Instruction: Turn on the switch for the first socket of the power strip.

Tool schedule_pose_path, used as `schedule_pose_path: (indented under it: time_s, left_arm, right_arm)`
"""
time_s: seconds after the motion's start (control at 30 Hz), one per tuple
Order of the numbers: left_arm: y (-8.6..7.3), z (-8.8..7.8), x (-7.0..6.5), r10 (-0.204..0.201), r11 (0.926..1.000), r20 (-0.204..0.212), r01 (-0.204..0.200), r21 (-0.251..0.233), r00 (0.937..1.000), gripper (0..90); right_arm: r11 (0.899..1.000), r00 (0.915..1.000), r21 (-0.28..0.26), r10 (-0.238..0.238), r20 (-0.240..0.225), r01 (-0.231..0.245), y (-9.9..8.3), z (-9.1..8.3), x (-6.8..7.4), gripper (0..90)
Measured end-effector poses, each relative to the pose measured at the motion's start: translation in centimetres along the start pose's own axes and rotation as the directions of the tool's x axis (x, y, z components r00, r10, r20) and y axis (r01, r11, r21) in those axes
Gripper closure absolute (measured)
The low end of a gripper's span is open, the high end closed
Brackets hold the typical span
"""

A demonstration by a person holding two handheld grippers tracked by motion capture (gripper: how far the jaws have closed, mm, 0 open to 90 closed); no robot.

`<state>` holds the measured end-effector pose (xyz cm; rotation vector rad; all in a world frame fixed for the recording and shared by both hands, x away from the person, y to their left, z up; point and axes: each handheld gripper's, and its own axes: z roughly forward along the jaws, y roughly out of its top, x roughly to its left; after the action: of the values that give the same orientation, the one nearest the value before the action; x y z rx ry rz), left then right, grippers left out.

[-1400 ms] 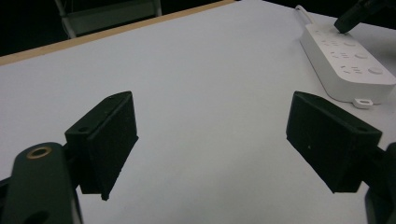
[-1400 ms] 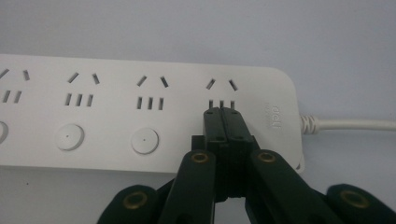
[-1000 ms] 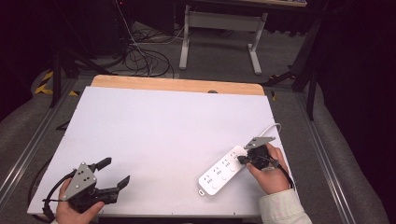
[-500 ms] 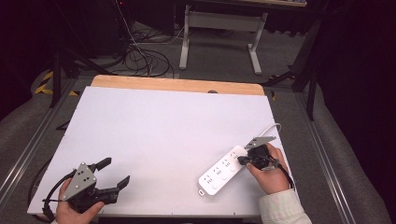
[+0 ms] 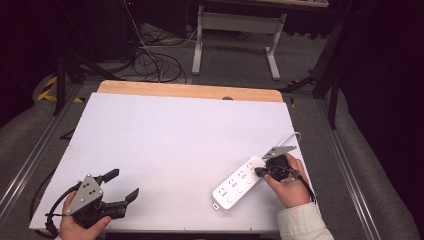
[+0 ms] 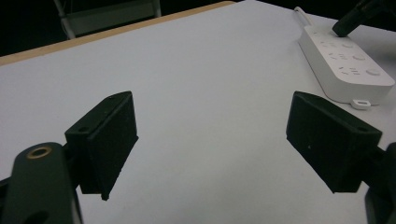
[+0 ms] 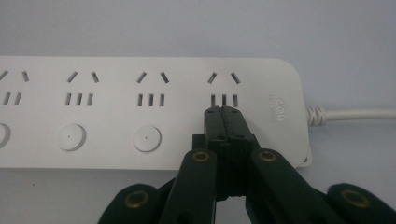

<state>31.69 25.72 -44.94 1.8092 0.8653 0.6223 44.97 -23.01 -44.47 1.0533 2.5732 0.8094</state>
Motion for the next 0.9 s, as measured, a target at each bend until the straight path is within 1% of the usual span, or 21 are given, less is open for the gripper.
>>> schedule_pose_path:
  time_s: [0.2, 0.23, 0.27, 0.3, 0.47, 0.57, 0.6, 0.67, 0.7, 0.77, 0.83, 0.9]
  left_arm:
    - [0.0, 0.0, 0.0, -0.006, 1.0, 0.001, 0.006, -0.002, 1.0, 17.0]
    - [0.0, 0.0, 0.0, -0.001, 1.0, 0.0, 0.001, -0.001, 1.0, 17.0]
    - [0.0, 0.0, 0.0, -0.001, 1.0, -0.001, 0.001, -0.001, 1.0, 17.0]
    - [0.0, 0.0, -0.1, -0.006, 1.0, 0.0, 0.006, -0.002, 1.0, 17.0]
    - [0.0, -0.1, 0.0, -0.001, 1.0, -0.002, 0.001, -0.002, 1.0, 17.0]
    - [0.0, -0.1, 0.1, 0.003, 1.0, -0.002, -0.003, 0.001, 1.0, 17.0]
    - [0.0, 0.0, 0.1, -0.003, 1.0, -0.001, 0.003, 0.001, 1.0, 17.0]
    - [0.0, 0.0, 0.1, 0.001, 1.0, -0.004, -0.001, 0.001, 1.0, 17.0]
    - [0.0, 0.0, 0.1, 0.0, 1.0, -0.004, 0.0, 0.001, 1.0, 17.0]
    - [0.0, 0.1, 0.2, -0.002, 1.0, -0.002, 0.002, 0.003, 1.0, 17.0]
    - [0.0, 0.1, 0.2, -0.002, 1.0, -0.003, 0.002, 0.007, 1.0, 17.0]
    - [0.0, 0.2, 0.2, 0.0, 1.0, -0.005, 0.0, 0.006, 1.0, 17.0]
  right_arm:
    - [1.0, 0.9999, -0.006, 0.01, -0.008, -0.01, -0.1, 0.0, -0.1, 90.0]
    - [1.0, 0.9999, -0.006, 0.013, -0.009, -0.013, -0.1, 0.0, -0.1, 90.0]
    - [1.0, 0.9999, -0.006, 0.014, -0.008, -0.014, -0.1, 0.0, -0.1, 90.0]
    - [1.0, 1.0, -0.001, 0.007, 0.007, -0.007, -0.1, 0.1, -0.1, 90.0]
    - [1.0, 0.9998, -0.01, 0.019, 0.0, -0.019, -0.2, 0.1, -0.2, 90.0]
    - [1.0, 0.9999, -0.006, 0.013, 0.004, -0.013, -0.1, 0.0, -0.1, 90.0]
    - [1.0, 0.9999, -0.004, 0.014, 0.003, -0.014, -0.1, 0.0, -0.2, 90.0]
    - [0.999, 0.9997, -0.025, 0.022, -0.007, -0.022, -0.3, -0.1, -0.3, 90.0]
    - [0.999, 0.9995, -0.033, 0.031, 0.001, -0.031, -0.5, -0.2, -0.3, 90.0]
    - [0.998, 0.9993, -0.059, 0.033, 0.017, -0.032, -0.8, -0.4, -0.6, 90.0]
    - [0.993, 0.9988, -0.105, 0.047, -0.01, -0.048, -1.0, -0.7, -0.7, 90.0]
    - [0.989, 0.9994, -0.142, 0.035, -0.005, -0.035, -0.8, -1.4, -0.5, 90.0]
